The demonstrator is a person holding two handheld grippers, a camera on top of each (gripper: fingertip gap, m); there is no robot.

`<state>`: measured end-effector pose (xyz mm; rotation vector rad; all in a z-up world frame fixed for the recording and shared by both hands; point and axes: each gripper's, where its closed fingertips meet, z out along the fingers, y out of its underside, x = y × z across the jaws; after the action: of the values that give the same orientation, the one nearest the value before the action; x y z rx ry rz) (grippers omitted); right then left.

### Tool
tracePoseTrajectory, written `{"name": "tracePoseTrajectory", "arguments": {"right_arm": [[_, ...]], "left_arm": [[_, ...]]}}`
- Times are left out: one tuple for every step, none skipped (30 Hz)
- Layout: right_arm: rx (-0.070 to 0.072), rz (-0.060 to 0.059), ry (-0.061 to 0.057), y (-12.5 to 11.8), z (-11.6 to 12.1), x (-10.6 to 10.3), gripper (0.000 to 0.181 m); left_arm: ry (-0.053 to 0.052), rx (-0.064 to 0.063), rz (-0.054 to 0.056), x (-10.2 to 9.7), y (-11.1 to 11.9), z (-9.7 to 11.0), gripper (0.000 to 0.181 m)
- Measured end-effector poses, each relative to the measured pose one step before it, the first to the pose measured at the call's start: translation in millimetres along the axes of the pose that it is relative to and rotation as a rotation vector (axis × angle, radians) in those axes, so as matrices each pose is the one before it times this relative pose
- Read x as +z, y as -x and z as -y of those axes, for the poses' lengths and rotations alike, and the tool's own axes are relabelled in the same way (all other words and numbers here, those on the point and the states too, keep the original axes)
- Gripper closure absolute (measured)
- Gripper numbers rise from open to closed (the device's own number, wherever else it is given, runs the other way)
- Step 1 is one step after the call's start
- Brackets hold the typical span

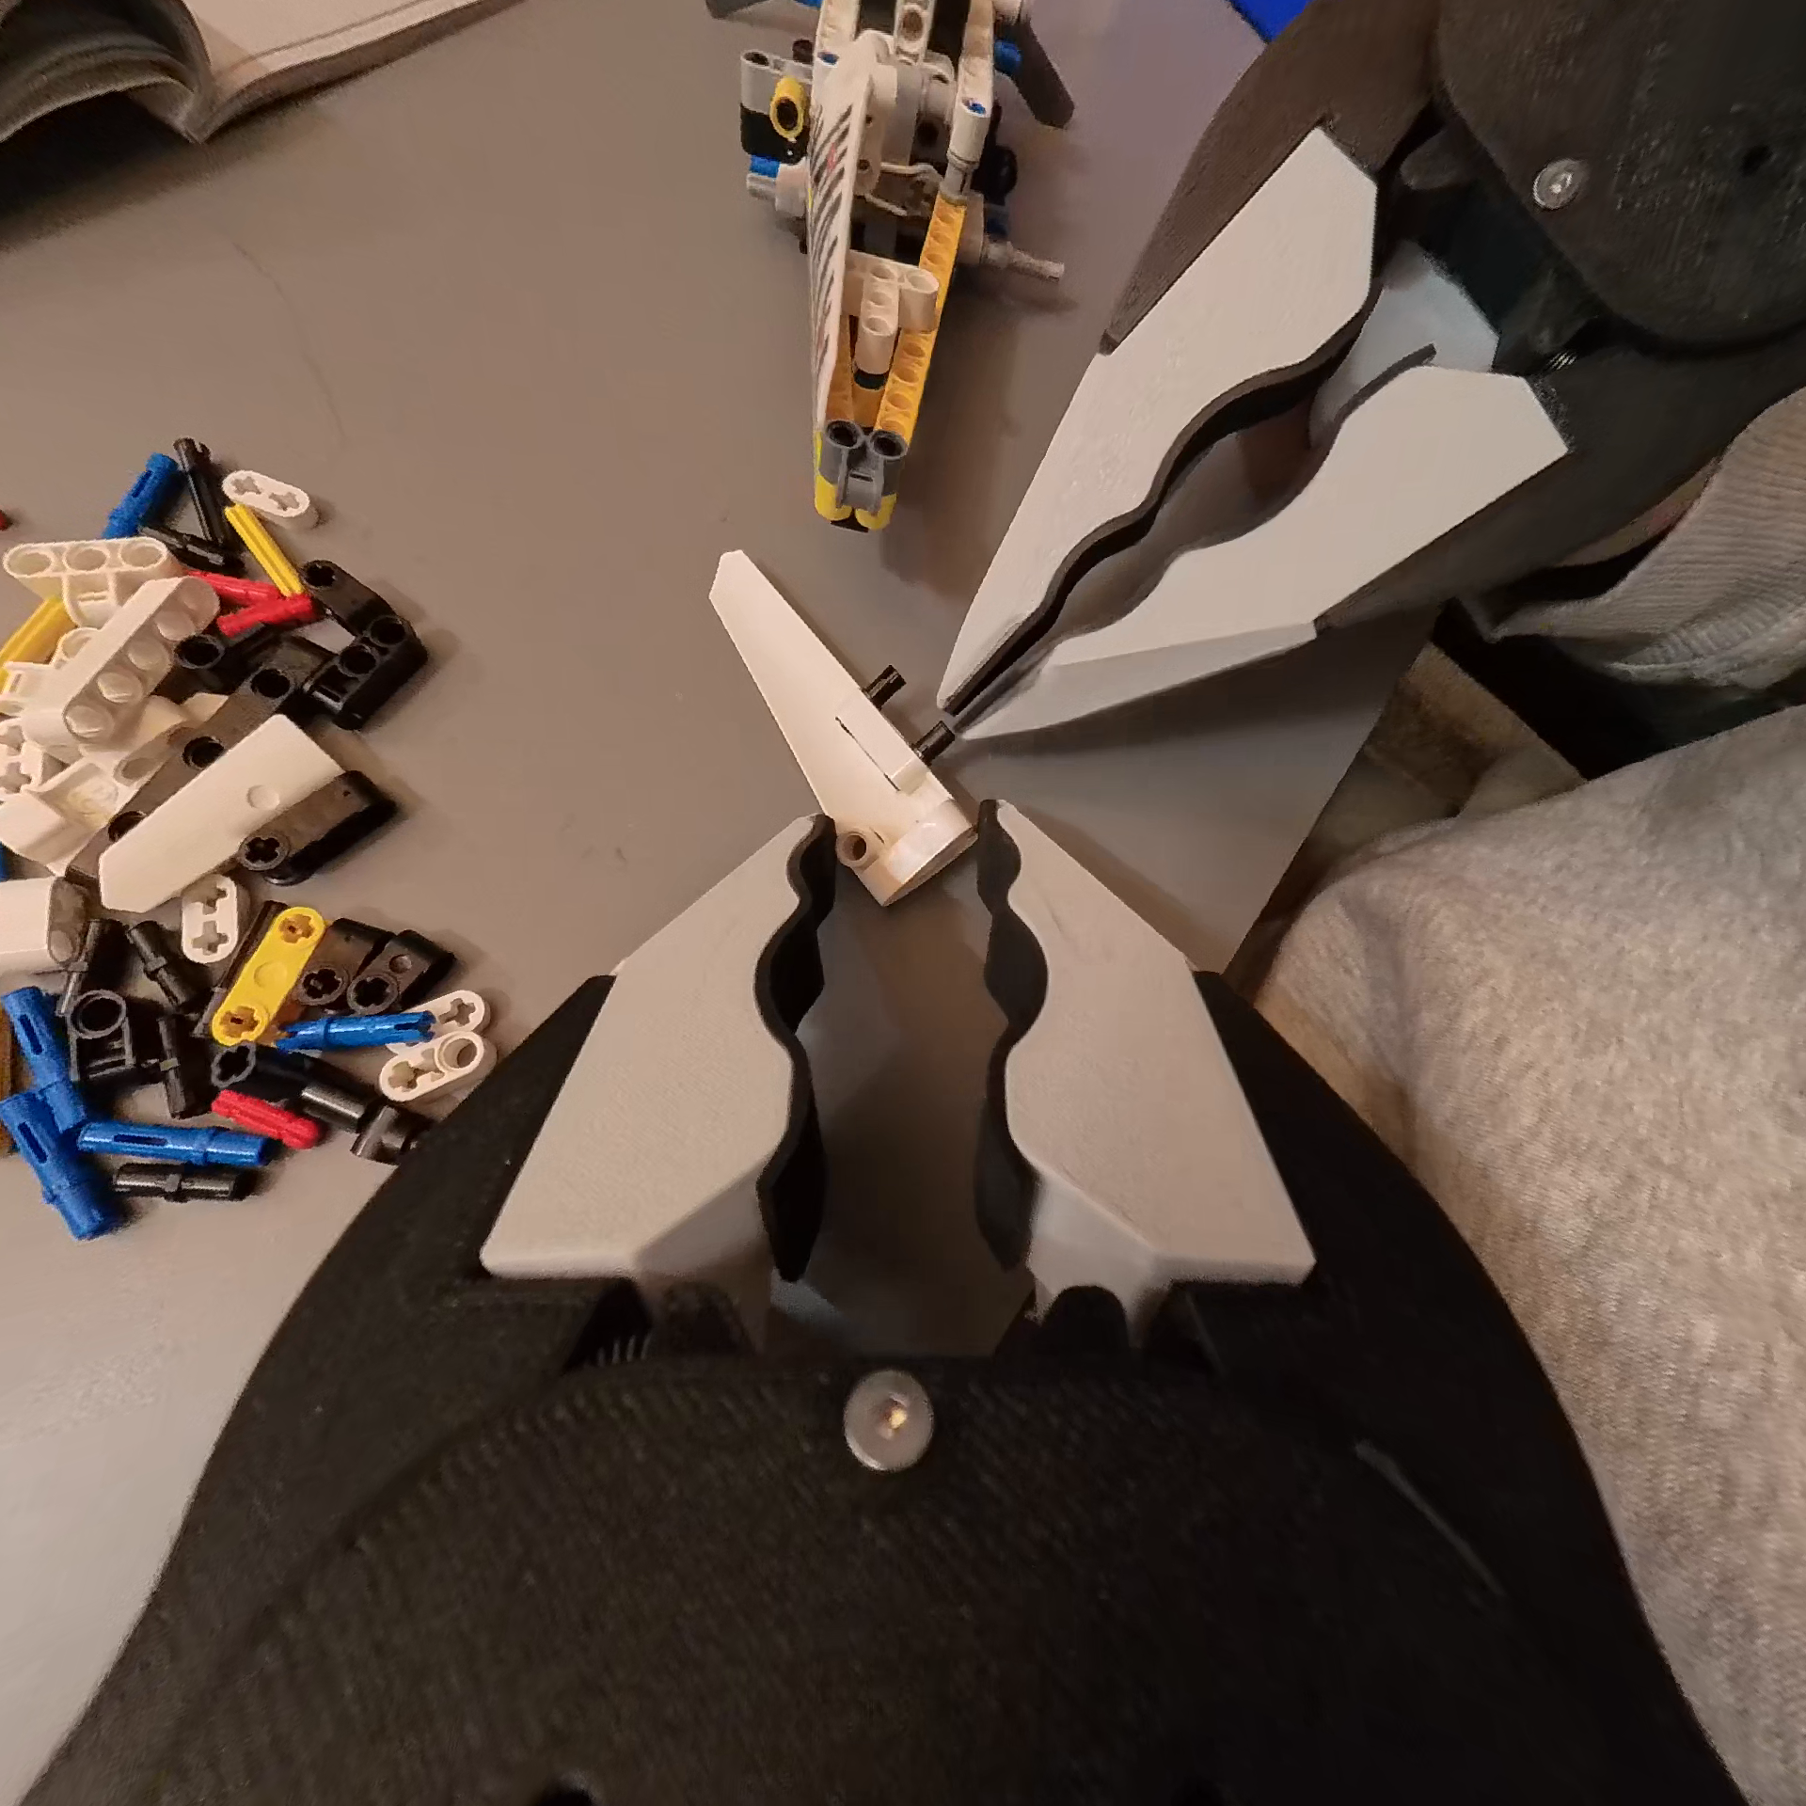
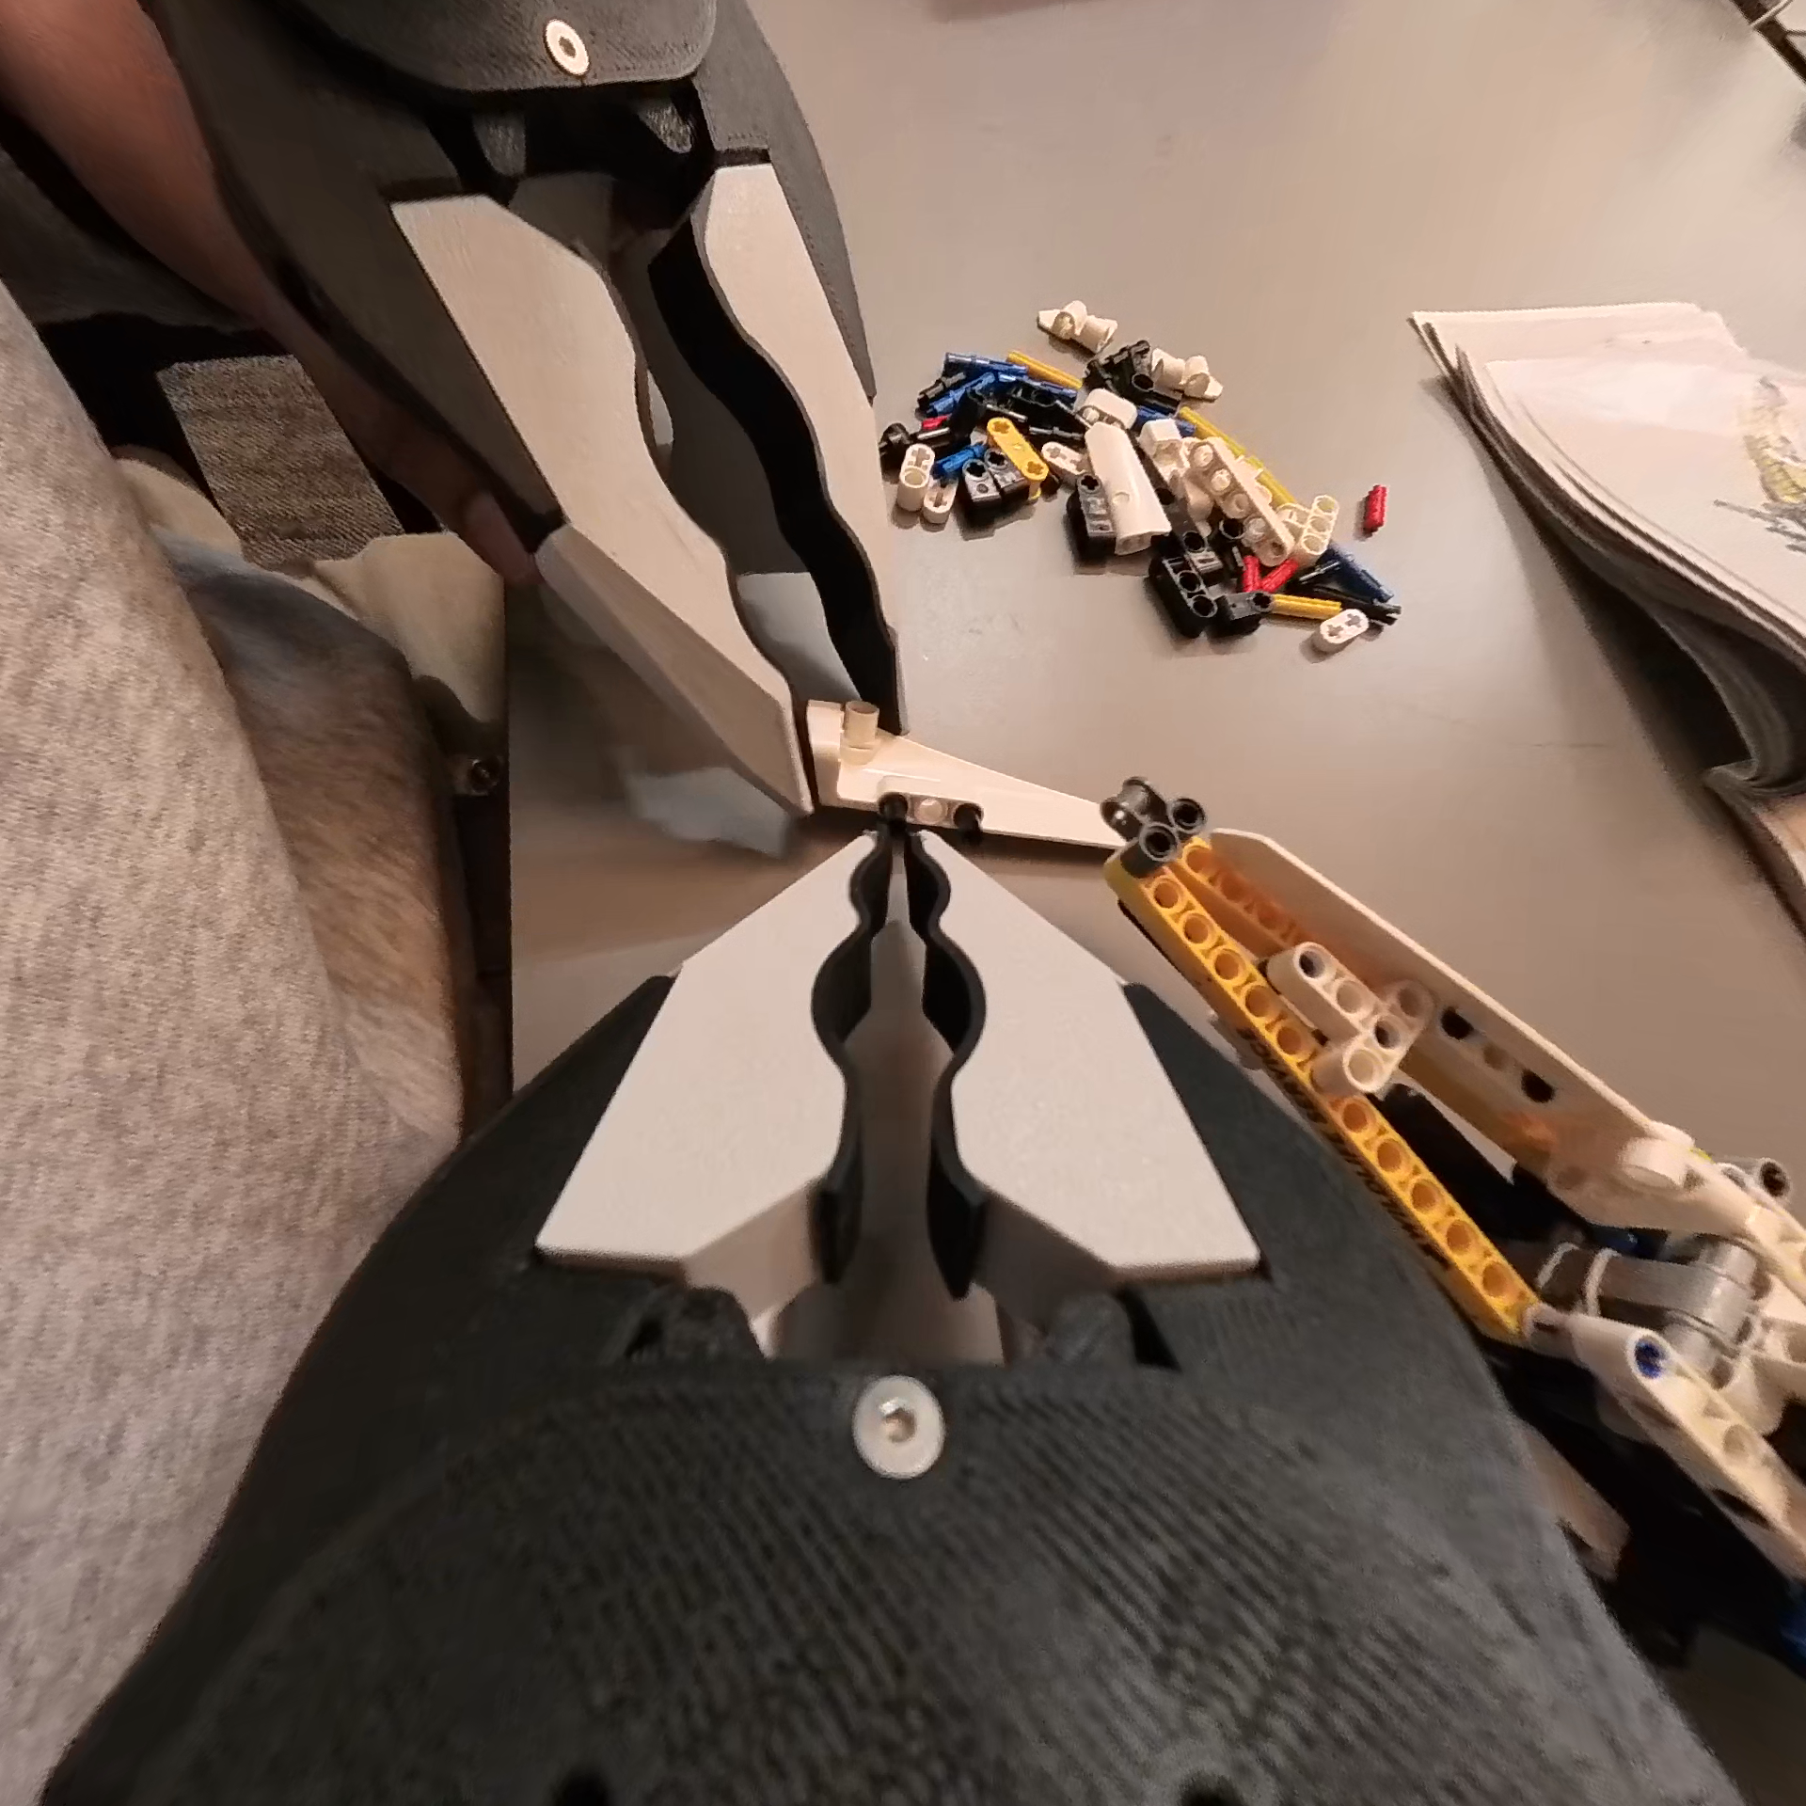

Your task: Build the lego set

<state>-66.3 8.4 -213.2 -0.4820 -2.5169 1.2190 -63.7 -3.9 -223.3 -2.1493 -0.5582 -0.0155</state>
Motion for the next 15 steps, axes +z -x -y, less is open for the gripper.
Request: {"name": "tracePoseTrajectory", "arguments": {"right_arm": [[0.0095,-0.0009,-0.0081,-1.15,0.95,-0.85,0.181],[0.0110,0.0015,-0.0101,-1.03,1.15,-1.14,0.181],[0.0128,0.0027,-0.0105,-0.96,1.23,-1.11,0.181],[0.0137,0.0043,-0.0099,-0.98,1.12,-1.05,0.181],[0.0139,0.0053,-0.0085,-0.86,0.96,-0.99,0.181],[0.0132,0.0052,-0.0066,-0.82,0.81,-0.70,0.181],[0.0113,0.0045,-0.0043,-0.62,0.58,-0.47,0.181],[0.0086,0.0032,-0.0026,-0.62,0.26,-0.22,0.181],[0.0054,0.0017,-0.0014,-0.29,0.22,-0.18,0.181],[0.0024,0.0000,-0.0006,-0.33,0.03,-0.02,0.180],[0.0002,-0.0010,0.0001,-0.13,-0.01,0.00,0.180],[-0.0009,-0.0014,0.0009,-0.12,0.02,0.16,0.180],[-0.0011,-0.0011,0.0014,-0.01,-0.15,0.14,0.180],[-0.0008,-0.0009,0.0007,0.00,-0.11,0.11,0.180],[-0.0001,-0.0005,-0.0002,-0.08,0.03,0.02,0.180]], "left_arm": [[-0.0034,-0.0107,-0.0089,-0.35,-0.01,0.31,0.151],[-0.0057,-0.0131,-0.0103,-0.49,-0.04,0.54,0.150],[-0.0061,-0.0165,-0.0120,-0.44,0.04,0.60,0.151],[-0.0066,-0.0198,-0.0136,-0.62,0.06,0.76,0.151],[-0.0064,-0.0215,-0.0150,-0.60,0.08,0.75,0.151],[-0.0055,-0.0223,-0.0159,-0.50,0.08,0.69,0.151],[-0.0050,-0.0232,-0.0164,-0.58,0.03,0.77,0.151],[-0.0043,-0.0233,-0.0164,-0.50,0.03,0.66,0.151],[-0.0039,-0.0228,-0.0160,-0.59,0.12,0.70,0.151],[-0.0031,-0.0218,-0.0152,-0.42,0.05,0.62,0.151],[-0.0019,-0.0203,-0.0141,-0.40,0.14,0.54,0.151],[-0.0011,-0.0185,-0.0131,-0.27,0.04,0.43,0.151],[-0.0009,-0.0170,-0.0131,-0.38,0.01,0.48,0.151],[0.0002,-0.0166,-0.0147,-0.28,-0.30,0.33,0.151],[0.0005,-0.0152,-0.0140,-0.28,-0.39,0.17,0.151]]}}
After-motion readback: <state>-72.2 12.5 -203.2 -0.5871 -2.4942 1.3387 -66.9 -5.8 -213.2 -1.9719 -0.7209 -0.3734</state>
